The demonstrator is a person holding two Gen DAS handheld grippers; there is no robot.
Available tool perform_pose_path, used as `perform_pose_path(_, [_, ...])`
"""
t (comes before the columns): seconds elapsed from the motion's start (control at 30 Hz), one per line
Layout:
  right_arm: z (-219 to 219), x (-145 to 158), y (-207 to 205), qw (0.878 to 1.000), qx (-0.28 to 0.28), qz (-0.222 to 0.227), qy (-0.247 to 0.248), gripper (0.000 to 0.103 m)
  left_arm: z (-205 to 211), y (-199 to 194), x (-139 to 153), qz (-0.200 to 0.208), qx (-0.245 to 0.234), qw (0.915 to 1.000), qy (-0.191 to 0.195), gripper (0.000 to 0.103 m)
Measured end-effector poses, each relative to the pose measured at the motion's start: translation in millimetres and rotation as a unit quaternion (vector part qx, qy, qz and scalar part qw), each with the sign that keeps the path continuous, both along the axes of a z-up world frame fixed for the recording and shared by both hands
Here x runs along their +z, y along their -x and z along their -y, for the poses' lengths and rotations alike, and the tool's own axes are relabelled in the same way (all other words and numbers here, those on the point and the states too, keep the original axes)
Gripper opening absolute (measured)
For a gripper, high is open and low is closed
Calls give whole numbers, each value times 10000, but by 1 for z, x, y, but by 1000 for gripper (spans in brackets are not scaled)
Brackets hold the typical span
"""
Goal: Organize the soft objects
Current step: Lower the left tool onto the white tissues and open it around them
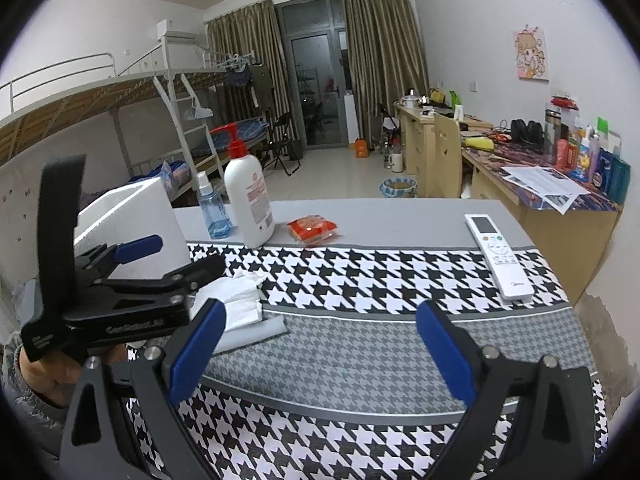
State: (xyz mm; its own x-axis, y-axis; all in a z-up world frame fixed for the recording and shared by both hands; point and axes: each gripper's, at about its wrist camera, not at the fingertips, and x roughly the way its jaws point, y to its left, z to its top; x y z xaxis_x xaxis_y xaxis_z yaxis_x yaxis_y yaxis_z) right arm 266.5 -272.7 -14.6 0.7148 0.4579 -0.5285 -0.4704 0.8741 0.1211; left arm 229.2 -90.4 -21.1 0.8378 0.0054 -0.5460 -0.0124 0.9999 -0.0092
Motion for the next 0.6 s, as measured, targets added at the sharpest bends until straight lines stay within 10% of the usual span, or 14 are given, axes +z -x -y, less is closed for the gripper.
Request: perform_pose_path(0.6, [-30, -17, -18, 9986, 300, -295, 335, 98, -33, -10, -18, -149, 655, 9977, -37, 99])
